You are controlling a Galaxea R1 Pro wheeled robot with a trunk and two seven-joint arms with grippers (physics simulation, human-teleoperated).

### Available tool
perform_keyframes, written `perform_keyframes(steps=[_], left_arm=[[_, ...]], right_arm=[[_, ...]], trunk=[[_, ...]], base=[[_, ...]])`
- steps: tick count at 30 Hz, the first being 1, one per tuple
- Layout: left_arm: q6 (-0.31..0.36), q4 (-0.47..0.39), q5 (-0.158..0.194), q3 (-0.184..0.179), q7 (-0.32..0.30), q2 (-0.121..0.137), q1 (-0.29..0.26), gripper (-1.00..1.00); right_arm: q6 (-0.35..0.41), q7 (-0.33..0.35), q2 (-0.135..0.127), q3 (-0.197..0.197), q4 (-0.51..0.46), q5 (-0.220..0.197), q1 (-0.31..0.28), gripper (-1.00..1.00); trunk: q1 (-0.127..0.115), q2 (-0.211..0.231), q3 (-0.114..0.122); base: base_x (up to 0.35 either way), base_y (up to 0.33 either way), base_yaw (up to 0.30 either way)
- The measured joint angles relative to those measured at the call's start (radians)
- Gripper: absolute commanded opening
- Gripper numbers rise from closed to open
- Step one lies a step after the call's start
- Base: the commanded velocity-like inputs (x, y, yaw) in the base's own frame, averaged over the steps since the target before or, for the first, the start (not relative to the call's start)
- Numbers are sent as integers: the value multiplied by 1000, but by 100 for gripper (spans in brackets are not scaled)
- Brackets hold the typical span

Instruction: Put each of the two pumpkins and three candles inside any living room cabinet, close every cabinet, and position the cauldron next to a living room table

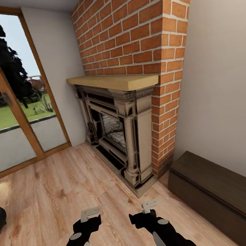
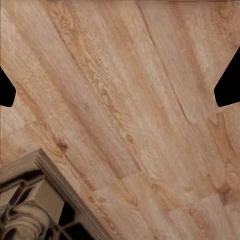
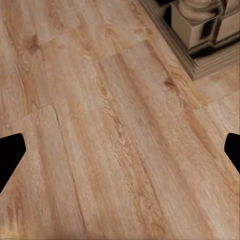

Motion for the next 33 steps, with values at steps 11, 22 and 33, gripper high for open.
perform_keyframes(steps=[11, 22, 33], left_arm=[[1, 1, 0, 0, -3, 0, 0, 100], [0, 1, 1, 0, -9, 0, 0, 100], [-8, 2, 1, 2, -12, 0, 0, 100]], right_arm=[[0, 0, 0, 0, 0, 1, 0, 100], [0, 0, 0, 1, 0, 3, 0, 100], [-16, 1, -1, 1, -1, 2, 0, 100]], trunk=[[-19, 35, 16], [-19, 35, 16], [-20, 35, 16]], base=[[0, 0, 291], [0, 0, 291], [172, 0, 149]])
